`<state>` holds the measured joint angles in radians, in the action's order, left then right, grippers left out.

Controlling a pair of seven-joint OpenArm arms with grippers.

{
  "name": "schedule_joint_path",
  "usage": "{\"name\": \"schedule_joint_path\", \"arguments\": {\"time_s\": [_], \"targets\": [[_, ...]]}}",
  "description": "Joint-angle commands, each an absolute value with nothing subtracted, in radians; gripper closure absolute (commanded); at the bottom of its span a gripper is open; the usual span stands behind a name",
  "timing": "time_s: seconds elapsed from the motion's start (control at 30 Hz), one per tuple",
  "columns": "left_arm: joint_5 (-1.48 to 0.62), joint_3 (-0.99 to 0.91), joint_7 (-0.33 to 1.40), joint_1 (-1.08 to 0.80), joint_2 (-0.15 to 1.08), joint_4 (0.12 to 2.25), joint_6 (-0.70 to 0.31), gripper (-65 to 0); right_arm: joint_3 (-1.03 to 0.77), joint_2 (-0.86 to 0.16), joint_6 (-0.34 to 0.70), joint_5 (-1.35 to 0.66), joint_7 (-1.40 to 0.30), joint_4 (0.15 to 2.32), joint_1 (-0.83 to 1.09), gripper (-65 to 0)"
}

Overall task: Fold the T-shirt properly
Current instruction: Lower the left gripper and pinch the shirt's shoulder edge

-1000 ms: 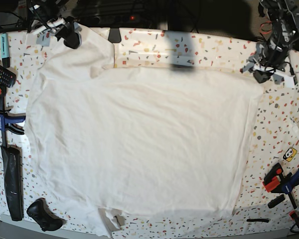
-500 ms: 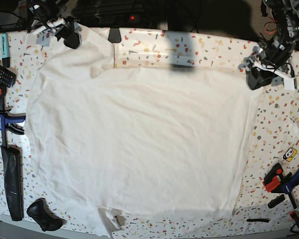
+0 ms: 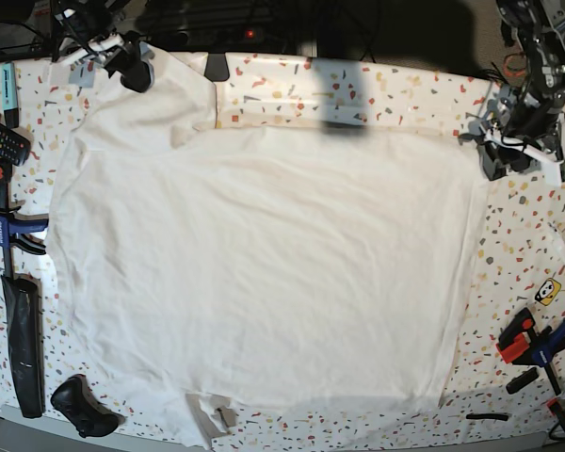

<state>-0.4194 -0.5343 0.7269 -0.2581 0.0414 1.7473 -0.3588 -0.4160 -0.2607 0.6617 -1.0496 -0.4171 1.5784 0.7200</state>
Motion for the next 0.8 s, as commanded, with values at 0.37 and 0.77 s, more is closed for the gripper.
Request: {"name": "schedule_joint_path", "arguments": {"time_s": [0.37, 0.77], "targets": [[-0.435, -0.536, 0.788, -0.227, 0.053, 1.694, -0.344, -30.1, -0.418, -0.269, 0.666, -1.048, -0.427, 1.590, 0.731, -25.7], [-0.438, -0.536, 0.795, -0.234, 0.049, 1.694, -0.344, -30.1, -0.418, -0.269, 0.666, -1.048, -0.428, 1.590, 0.731, -25.7]]}}
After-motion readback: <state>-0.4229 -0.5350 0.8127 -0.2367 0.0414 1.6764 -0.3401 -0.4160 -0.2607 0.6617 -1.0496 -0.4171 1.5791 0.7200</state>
